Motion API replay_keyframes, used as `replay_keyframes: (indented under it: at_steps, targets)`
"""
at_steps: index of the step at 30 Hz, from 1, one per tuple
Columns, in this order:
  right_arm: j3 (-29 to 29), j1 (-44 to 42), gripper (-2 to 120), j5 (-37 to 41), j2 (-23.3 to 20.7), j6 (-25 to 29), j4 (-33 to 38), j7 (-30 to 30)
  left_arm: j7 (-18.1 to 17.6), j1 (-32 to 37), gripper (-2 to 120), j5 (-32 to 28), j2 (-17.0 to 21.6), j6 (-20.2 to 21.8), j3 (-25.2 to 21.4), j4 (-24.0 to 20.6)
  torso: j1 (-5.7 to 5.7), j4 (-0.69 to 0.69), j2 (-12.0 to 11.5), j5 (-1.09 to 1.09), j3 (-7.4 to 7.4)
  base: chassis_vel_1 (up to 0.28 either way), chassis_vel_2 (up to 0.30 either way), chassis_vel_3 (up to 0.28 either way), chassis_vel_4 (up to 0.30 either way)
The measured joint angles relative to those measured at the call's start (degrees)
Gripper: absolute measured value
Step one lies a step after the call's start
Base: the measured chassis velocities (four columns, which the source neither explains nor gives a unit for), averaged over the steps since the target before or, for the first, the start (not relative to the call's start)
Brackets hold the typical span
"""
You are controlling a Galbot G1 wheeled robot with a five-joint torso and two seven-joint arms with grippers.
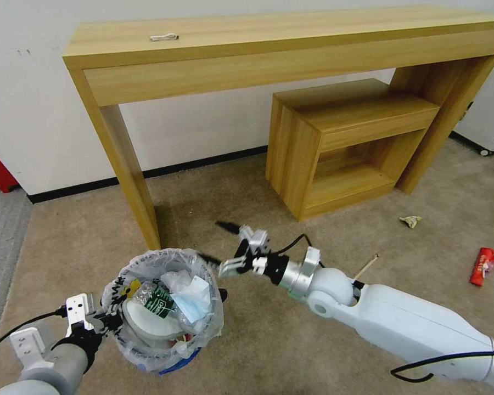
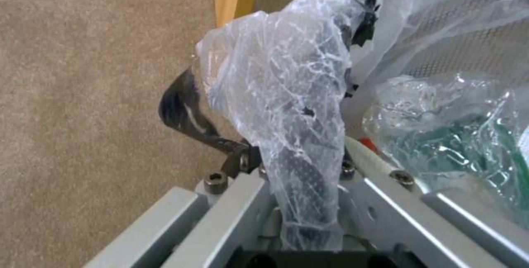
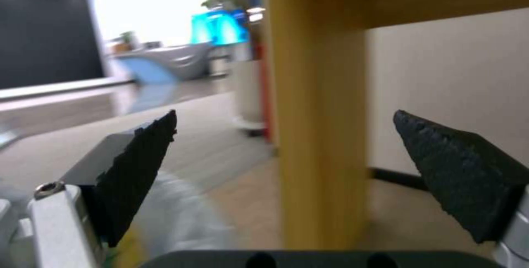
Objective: Pick up the trash bin and place the garbage on the floor into it.
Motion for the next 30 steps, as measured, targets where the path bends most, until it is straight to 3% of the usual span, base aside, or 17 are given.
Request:
replay_keyframes:
  at_steps: [3,6,10,11,14,19,30]
  targets:
    - [3.70,-2.36,100,-0.91,-0.41,-0.88,0.00,3.42,0.15,-0.11,0,0.01,0.14,0.00,-0.01,0.17,0.00,0.01,0.00,0.00,0.00,0.000,0.000,0.000,0.000]
    - [11.66,-8.96,100,-5.43,-1.92,-3.74,0.02,11.92,0.43,-0.47,0,0.13,0.57,0.00,0.18,0.65,0.00,0.00,0.00,0.01,0.00,0.000,0.000,0.000,0.000]
    - [17.90,-14.79,100,-7.52,-3.44,-5.41,-0.40,15.94,0.58,-0.71,0,0.16,1.04,0.00,0.34,0.92,0.00,-0.01,0.00,0.02,0.00,0.000,0.000,0.000,0.000]
    - [17.90,-14.79,100,-7.52,-3.44,-5.41,-0.40,15.94,0.58,-0.71,0,0.16,1.04,0.00,0.34,0.92,0.00,-0.01,0.00,0.02,0.00,0.000,0.000,0.000,0.000]
    - [26.52,-20.95,100,-10.18,-4.39,-6.86,-1.90,18.49,0.59,-1.12,0,0.13,1.53,0.00,0.42,1.16,0.00,0.00,0.00,0.01,0.00,0.000,0.000,0.000,0.000]
    - [34.57,-26.73,100,-13.28,-4.29,-8.07,-2.94,20.41,0.71,-0.88,0,0.20,2.17,0.02,0.41,1.50,0.00,0.01,0.00,0.00,0.00,0.000,0.000,0.000,0.000]
    - [41.66,-30.66,100,-18.62,-0.46,-7.13,-5.54,21.47,0.86,-0.97,0,0.49,2.80,0.03,0.62,1.68,0.00,0.00,0.00,0.01,0.00,-0.028,-0.038,-0.038,-0.037]
